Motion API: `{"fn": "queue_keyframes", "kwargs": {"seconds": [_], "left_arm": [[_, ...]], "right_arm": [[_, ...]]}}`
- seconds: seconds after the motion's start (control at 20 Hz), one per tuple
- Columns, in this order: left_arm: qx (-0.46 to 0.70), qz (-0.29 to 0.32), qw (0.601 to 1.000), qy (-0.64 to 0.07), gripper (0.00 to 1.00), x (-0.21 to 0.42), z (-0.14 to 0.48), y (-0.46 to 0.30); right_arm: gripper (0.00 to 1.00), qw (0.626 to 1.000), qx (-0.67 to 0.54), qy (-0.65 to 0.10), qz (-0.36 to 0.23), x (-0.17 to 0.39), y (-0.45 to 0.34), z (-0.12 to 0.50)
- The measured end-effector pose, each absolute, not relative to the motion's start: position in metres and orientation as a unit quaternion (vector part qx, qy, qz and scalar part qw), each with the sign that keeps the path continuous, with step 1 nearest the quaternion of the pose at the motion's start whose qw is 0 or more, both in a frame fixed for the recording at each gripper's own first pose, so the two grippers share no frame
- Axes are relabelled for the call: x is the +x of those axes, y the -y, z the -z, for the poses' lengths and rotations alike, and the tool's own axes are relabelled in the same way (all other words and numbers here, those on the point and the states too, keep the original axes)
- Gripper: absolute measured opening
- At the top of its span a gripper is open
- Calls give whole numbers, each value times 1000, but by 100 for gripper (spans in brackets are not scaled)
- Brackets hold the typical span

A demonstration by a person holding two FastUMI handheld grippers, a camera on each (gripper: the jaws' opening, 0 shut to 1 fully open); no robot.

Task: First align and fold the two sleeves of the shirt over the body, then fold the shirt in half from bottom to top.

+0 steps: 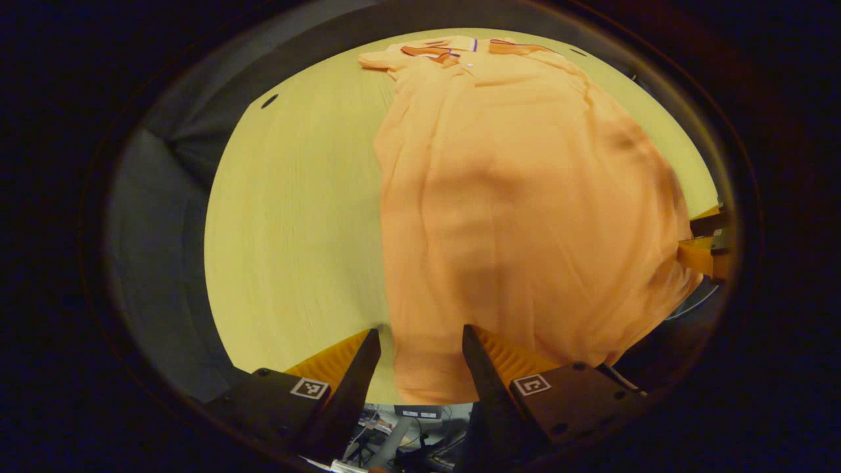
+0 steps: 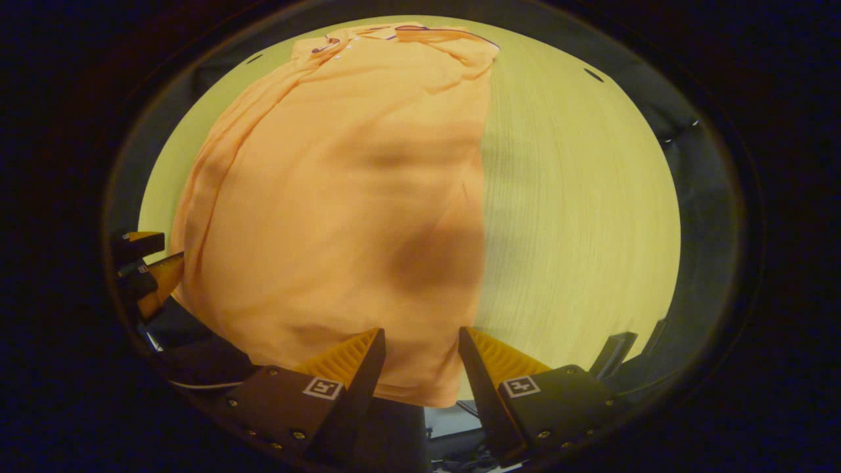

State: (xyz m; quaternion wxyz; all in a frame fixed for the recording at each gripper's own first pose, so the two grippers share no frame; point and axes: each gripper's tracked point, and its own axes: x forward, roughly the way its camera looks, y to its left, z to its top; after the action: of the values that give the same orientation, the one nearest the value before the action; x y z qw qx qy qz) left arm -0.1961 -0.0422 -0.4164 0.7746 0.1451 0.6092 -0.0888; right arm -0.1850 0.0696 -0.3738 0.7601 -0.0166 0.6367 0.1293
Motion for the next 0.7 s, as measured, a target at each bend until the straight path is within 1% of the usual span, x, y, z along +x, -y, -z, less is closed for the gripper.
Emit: {"fn": "queue_keyframes", "kwargs": {"seconds": [0.2, 0.25, 0.3, 0.35, 0.45, 0.5, 0.55, 0.6, 0.65, 0.7], "left_arm": [[191, 105, 761, -611, 86, -192, 419, 47], [191, 103, 759, -614, 85, -190, 421, 47], [182, 106, 758, -617, 80, -192, 422, 49], [146, 123, 755, -627, 80, -197, 425, 60], [140, 132, 751, -632, 35, -199, 425, 69], [146, 130, 753, -629, 29, -197, 425, 69], [145, 140, 748, -633, 27, -200, 425, 71], [151, 134, 752, -627, 18, -193, 427, 70], [152, 132, 752, -628, 8, -187, 426, 73], [153, 130, 750, -631, 8, -187, 429, 71]], "right_arm": [[75, 754, -7, -645, -126, -184, -71, 374], [76, 753, -6, -645, -127, -184, -71, 375], [75, 752, -5, -646, -128, -184, -71, 375], [77, 752, -6, -647, -130, -183, -71, 375], [76, 749, -9, -650, -132, -182, -71, 372], [75, 747, -12, -651, -132, -183, -71, 376], [70, 749, -11, -650, -129, -182, -70, 375], [60, 751, -11, -648, -126, -179, -70, 375], [35, 755, -11, -645, -119, -176, -69, 375], [20, 754, -12, -646, -118, -176, -69, 376]]}}
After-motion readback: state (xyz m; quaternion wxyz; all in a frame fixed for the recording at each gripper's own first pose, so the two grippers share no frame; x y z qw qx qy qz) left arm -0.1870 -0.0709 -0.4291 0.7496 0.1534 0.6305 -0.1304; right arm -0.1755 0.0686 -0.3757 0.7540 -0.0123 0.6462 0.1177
